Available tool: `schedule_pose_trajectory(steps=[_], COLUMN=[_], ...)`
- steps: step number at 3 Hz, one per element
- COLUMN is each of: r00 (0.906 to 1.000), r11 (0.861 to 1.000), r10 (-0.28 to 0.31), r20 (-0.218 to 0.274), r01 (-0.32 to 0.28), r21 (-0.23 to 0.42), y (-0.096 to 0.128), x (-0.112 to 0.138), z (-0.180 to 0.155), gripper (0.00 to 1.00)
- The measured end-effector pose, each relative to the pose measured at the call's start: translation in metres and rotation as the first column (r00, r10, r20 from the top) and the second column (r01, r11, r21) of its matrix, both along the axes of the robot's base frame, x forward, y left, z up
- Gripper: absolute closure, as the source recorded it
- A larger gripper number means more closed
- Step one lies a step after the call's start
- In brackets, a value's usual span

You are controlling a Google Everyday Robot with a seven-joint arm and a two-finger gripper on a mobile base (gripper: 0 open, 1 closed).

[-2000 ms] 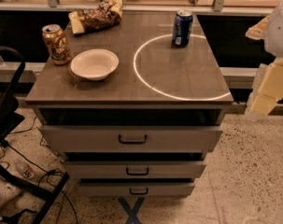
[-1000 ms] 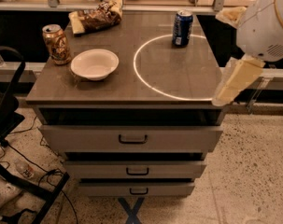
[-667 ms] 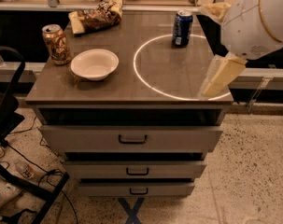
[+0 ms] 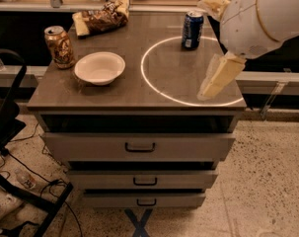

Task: Move paper bowl near brown chip bag

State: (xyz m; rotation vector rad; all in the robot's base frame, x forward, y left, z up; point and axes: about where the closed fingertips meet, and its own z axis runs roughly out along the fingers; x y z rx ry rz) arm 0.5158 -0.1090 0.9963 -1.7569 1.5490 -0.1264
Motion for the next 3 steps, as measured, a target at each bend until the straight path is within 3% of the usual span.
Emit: schedule_pose_trajectory(steps=[1, 2, 3], r00=[0.9988, 0.9877, 0.9672], r11=[0.999, 0.994, 0.987], r10=[0.011, 0.069, 0.131], r20=[0.048, 0.140, 0.217], r01=[-0.009, -0.056, -0.107], r21=[-0.041, -0.095, -0.120], y=[0.036, 0.083, 0.117], x=[0.026, 0.071, 0.108], z=[-0.028, -0.058, -0.073], gripper=[0.00, 0.00, 0.00])
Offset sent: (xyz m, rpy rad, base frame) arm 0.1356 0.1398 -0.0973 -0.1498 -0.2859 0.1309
